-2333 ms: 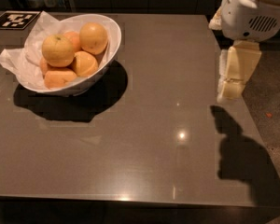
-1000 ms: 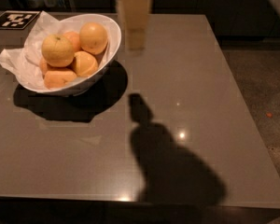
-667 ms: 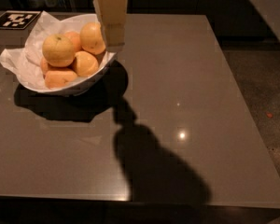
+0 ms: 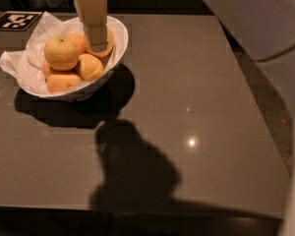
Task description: Pick orange from white bowl
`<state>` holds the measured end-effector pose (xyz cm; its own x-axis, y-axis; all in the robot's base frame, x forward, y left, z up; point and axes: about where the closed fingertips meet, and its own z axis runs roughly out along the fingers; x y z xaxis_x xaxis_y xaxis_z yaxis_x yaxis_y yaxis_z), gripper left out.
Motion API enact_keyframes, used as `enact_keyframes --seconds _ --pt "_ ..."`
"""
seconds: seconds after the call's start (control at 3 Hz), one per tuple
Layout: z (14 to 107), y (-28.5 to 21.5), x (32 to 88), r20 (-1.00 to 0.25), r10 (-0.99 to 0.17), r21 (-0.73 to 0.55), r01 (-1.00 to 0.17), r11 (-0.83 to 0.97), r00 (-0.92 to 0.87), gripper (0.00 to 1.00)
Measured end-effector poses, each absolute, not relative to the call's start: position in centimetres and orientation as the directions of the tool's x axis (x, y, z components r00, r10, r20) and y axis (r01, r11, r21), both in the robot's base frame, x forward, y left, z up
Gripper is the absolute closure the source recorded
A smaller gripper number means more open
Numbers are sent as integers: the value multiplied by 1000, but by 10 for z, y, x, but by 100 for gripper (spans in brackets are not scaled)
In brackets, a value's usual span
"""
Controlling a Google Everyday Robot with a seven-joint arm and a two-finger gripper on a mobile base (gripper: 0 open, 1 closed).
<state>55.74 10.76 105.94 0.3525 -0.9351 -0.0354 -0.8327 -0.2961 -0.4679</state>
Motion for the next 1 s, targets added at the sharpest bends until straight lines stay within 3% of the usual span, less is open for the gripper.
enact_keyframes --seconds 0.33,1.0 --pt "1050 140 572 -5 -914 -448 -818 -361 406 0" --pt "1025 178 596 4 -885 -403 -809 -428 466 10"
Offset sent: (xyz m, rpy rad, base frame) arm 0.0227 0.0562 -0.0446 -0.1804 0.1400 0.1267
